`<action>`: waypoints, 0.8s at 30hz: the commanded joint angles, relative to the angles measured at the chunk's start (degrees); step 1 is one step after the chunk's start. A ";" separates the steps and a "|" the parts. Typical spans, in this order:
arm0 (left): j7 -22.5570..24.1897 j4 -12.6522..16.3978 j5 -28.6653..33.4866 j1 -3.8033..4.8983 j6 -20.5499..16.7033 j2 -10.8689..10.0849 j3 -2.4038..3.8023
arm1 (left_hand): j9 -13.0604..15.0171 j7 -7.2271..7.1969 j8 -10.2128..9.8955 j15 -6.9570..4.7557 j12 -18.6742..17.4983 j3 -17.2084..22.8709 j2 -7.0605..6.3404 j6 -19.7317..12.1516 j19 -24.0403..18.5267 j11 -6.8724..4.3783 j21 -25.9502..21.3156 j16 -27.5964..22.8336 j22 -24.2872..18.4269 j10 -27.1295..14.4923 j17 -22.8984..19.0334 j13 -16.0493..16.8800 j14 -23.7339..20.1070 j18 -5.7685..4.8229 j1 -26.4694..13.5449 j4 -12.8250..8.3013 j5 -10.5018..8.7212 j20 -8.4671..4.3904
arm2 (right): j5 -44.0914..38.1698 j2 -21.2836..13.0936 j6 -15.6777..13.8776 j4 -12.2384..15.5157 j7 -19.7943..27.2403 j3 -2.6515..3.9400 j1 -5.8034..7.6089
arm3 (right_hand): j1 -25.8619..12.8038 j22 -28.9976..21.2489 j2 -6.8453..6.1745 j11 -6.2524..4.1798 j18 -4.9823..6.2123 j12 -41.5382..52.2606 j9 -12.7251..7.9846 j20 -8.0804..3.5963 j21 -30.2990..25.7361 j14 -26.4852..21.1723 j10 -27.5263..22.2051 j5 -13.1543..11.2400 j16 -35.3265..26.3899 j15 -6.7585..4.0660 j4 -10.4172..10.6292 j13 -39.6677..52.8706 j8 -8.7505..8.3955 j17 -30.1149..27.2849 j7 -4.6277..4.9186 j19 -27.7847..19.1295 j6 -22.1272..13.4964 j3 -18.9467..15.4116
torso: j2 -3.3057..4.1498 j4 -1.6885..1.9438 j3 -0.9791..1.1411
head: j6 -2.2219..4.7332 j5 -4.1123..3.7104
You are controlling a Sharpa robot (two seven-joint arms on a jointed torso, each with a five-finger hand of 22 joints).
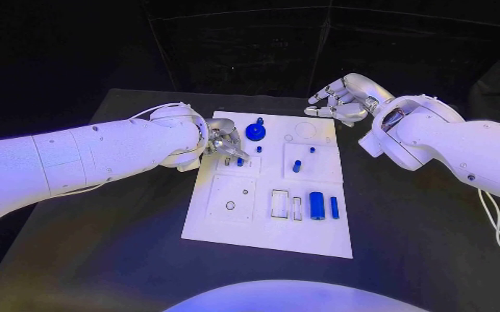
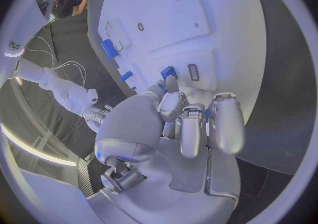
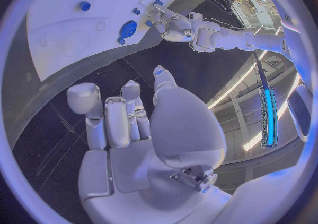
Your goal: Assemble the parts on the task board
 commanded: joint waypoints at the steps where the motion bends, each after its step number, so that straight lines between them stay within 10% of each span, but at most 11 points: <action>1: -0.10 -0.10 0.17 0.07 0.04 0.02 0.00 | -0.03 -0.02 -0.28 -0.48 -0.16 0.24 0.53 -0.26 1.51 -0.07 -0.35 0.19 -0.04 -0.14 15.09 -0.03 5.94 -0.85 0.09 -0.23 -0.20 -0.48 | 0.01 0.06 0.02 0.02 0.45 0.05 0.10 | 0.18 -0.05 0.53 -0.02 0.70 -0.16 -0.01 -0.05 -0.35 1.93 -0.46 0.32 -0.16 -0.13 -0.02 -0.05 0.24 -0.07 0.00 -0.39 -0.23 -0.29 | -0.03 0.03 0.02 | -0.05 0.03; 14: -0.09 -0.04 0.17 0.07 0.31 0.12 0.00 | -0.02 0.02 -0.34 -0.47 -0.19 0.13 0.29 -0.34 1.54 -0.05 -0.28 0.19 0.10 -0.14 15.09 -0.04 5.94 -0.88 0.26 -0.57 -0.21 -0.49 | 0.01 0.04 0.10 0.02 0.42 0.05 0.10 | 0.18 -0.05 0.53 -0.02 0.70 -0.16 -0.01 -0.05 -0.35 1.93 -0.46 0.32 -0.16 -0.13 -0.02 -0.05 0.24 -0.07 0.00 -0.39 -0.23 -0.29 | -0.01 0.01 -0.01 | -0.13 -0.03; 24: -0.06 0.23 0.17 0.06 0.45 -0.21 0.00 | 0.07 0.23 -0.24 -0.32 -0.04 -2.82 -2.34 0.16 1.59 0.15 -0.21 0.19 0.29 0.04 15.09 0.14 5.94 -0.93 -2.45 0.23 -0.22 -0.43 | 0.01 0.06 0.16 -0.01 0.45 0.05 0.10 | 0.18 -0.05 0.53 -0.02 0.70 -0.16 -0.01 -0.05 -0.35 1.93 -0.46 0.32 -0.16 -0.13 -0.02 -0.05 0.24 -0.07 0.00 -0.39 -0.23 -0.29 | -0.02 0.04 -0.03 | -0.33 -0.04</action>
